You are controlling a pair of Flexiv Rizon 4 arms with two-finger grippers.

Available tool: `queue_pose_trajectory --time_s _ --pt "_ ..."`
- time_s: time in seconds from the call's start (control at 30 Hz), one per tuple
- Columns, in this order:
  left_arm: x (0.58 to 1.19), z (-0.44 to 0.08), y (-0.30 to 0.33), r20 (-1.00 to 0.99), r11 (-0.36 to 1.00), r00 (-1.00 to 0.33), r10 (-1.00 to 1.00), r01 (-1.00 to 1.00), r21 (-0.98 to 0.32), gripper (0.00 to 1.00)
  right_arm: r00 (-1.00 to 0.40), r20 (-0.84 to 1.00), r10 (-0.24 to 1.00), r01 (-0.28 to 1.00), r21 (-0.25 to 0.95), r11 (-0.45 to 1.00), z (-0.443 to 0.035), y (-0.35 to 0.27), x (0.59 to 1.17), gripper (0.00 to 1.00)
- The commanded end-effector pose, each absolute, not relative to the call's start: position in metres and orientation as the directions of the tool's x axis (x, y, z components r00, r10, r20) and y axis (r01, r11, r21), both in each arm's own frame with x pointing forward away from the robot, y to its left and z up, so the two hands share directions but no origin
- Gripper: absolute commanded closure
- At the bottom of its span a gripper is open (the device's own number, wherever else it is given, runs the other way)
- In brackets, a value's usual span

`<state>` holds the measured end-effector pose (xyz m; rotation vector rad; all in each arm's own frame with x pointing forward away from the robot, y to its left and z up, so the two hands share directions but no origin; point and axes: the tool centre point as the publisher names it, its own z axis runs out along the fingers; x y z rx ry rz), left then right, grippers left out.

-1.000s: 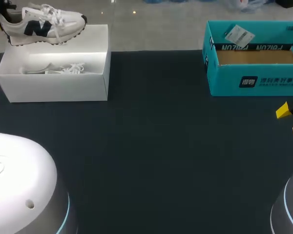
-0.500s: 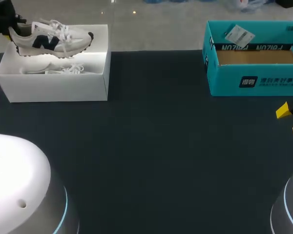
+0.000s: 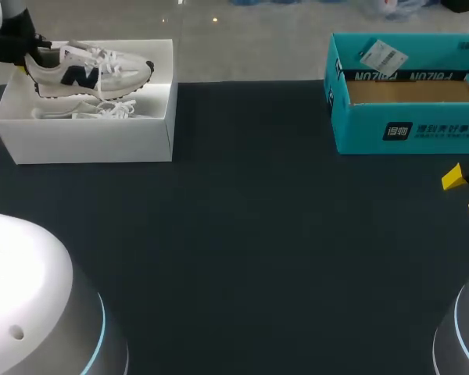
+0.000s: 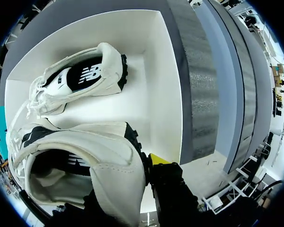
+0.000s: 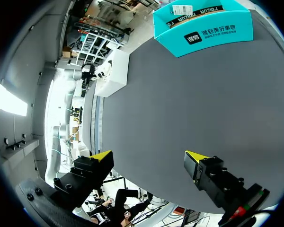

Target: Take the shoe out of the shoebox, open the shoe tongue, remove and reinsert the insole, then place the shoe into the shoebox

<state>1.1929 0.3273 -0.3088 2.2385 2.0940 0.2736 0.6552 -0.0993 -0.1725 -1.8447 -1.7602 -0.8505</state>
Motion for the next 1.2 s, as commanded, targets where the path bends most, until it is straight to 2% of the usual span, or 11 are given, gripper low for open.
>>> queue_pose_trajectory --time_s 0.03,0.8,0.93,1.2 --pt "1.214 -0.323 0.328 0.088 -0.072 0.061 0.994 0.989 0.131 1.00 -0.004 0.699 0.715 0.992 0.095 -0.087 -0.173 -0.099 0.654 0.00" --pt "1.214 -0.376 0.335 0.124 -0.051 0.050 0.991 0.999 0.004 1.00 -0.004 0.699 0.715 0.992 0.095 -0.087 -0.173 -0.099 0.654 0.00" --pt "1.215 -0.385 0.335 0.115 -0.015 0.014 0.993 1.000 0.001 1.00 -0.004 0.699 0.715 0.992 0.095 -0.087 -0.173 -0.099 0.654 0.00" --pt "1.214 -0.402 0.330 0.099 -0.022 0.023 0.995 1.000 -0.015 1.00 -0.004 0.699 0.715 0.992 0.095 -0.087 -0.173 -0.099 0.654 0.00"
